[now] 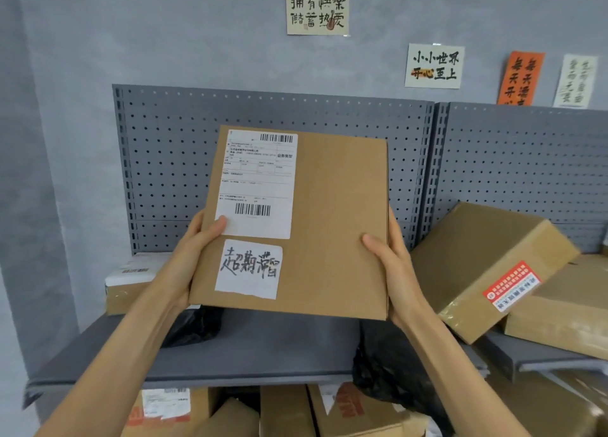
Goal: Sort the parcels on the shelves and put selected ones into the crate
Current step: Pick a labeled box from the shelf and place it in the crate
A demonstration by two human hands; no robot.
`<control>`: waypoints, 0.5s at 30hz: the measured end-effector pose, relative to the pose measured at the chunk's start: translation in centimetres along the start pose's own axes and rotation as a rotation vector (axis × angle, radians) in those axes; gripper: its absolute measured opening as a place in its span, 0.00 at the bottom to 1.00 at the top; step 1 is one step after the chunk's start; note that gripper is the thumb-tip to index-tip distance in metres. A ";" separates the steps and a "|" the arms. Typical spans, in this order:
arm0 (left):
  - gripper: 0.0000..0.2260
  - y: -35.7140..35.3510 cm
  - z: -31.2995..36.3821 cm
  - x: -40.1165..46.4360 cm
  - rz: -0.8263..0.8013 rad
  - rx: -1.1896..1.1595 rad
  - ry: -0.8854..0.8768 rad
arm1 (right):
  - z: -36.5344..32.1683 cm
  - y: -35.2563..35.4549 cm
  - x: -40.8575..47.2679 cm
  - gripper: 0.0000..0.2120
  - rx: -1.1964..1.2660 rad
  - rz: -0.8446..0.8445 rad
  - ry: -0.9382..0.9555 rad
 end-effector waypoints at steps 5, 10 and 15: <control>0.34 -2.3 -1.0 -2.0 -0.142 0.001 -0.006 | -2.8 1.7 -3.5 0.33 -0.102 0.097 0.040; 0.38 -5.6 -3.1 -2.7 -0.313 0.003 0.017 | -5.5 3.9 -8.7 0.32 -0.219 0.276 0.041; 0.28 -10.6 -6.5 -4.5 -0.521 -0.039 0.100 | -9.9 6.4 -16.1 0.32 -0.401 0.437 0.036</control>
Point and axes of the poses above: each hand's wrist, its own x-axis towards the middle knuckle, its own y-axis out of the back of the hand, z = x × y, the point moved 3 cm from there along x, towards the middle knuckle, and after that the axes turned 11 degrees about y, right-handed, at the moved point
